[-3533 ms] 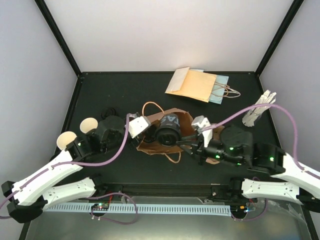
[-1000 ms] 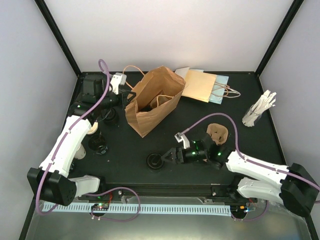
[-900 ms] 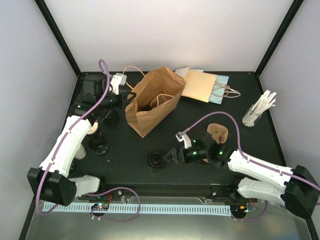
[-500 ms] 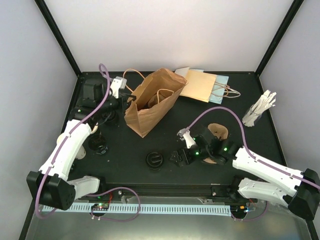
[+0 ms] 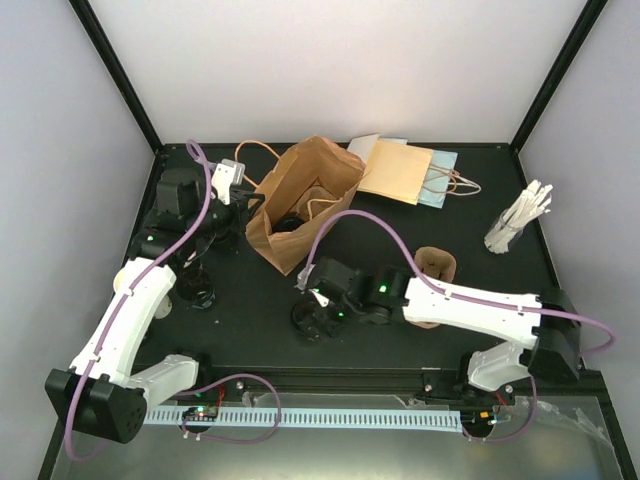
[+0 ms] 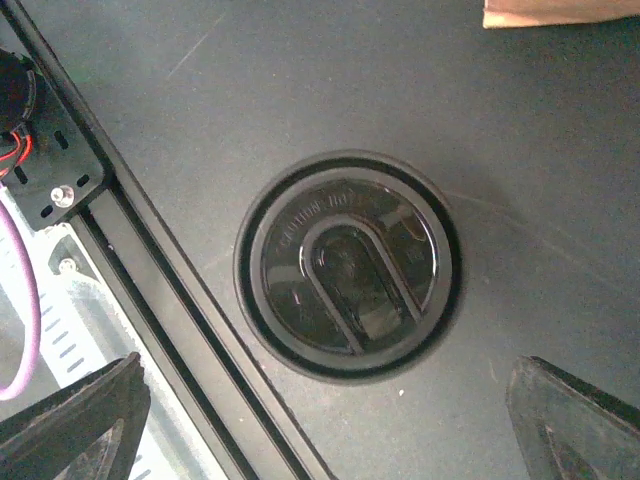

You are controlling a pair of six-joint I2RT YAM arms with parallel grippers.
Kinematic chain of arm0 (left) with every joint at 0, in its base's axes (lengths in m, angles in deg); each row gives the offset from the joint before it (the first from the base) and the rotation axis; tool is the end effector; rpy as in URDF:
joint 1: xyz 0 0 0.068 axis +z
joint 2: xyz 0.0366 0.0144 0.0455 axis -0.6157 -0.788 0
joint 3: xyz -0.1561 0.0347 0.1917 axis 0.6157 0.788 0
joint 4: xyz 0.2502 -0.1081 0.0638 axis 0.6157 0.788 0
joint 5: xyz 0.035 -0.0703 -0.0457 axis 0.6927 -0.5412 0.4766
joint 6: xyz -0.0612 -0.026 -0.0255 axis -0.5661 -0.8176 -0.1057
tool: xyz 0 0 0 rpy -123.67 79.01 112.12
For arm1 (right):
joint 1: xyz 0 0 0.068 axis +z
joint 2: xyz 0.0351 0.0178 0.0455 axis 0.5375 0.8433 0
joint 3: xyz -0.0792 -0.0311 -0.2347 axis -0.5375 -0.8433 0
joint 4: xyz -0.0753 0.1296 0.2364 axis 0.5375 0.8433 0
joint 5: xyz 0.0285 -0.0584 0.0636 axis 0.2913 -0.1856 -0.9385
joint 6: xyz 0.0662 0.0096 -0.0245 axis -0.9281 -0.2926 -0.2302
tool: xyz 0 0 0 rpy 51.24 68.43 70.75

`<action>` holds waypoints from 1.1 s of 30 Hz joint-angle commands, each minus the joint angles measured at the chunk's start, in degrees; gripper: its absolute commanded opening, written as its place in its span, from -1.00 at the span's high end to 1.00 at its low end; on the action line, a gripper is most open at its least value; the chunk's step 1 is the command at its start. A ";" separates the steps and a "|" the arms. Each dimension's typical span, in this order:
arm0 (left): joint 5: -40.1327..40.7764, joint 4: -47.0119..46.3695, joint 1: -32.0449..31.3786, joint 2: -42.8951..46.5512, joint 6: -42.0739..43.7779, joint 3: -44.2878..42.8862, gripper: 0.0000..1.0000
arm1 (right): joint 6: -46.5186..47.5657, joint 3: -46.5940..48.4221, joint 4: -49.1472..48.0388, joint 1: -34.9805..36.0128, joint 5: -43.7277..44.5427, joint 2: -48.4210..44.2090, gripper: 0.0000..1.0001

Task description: Pack the takeout coffee

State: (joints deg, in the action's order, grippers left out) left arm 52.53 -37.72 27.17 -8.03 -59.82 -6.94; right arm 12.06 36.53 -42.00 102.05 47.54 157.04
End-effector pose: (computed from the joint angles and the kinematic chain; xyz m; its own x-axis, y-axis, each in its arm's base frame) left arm 0.2709 -0.0820 0.3299 -0.4917 -0.0225 -0.8705 0.5543 0.7628 -0.3329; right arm 0.1097 0.2959 0.2311 -0.6064 -0.6272 -0.4889 -0.7762 0.6003 0.1926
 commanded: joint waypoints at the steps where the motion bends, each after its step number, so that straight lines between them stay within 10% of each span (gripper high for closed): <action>1: 0.69 -1.90 0.55 0.80 -0.93 -0.14 0.97 | 1.19 5.83 3.22 2.14 4.06 5.16 -1.00; 33: -1.40 -3.21 0.72 -0.75 -2.21 0.23 0.97 | 3.72 15.96 8.88 5.61 9.33 20.33 -0.70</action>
State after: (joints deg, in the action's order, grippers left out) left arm 52.62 -38.86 27.50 -8.89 -61.87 -6.29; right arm 15.07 50.46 -33.54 107.41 56.24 175.70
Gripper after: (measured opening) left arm 0.018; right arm 0.851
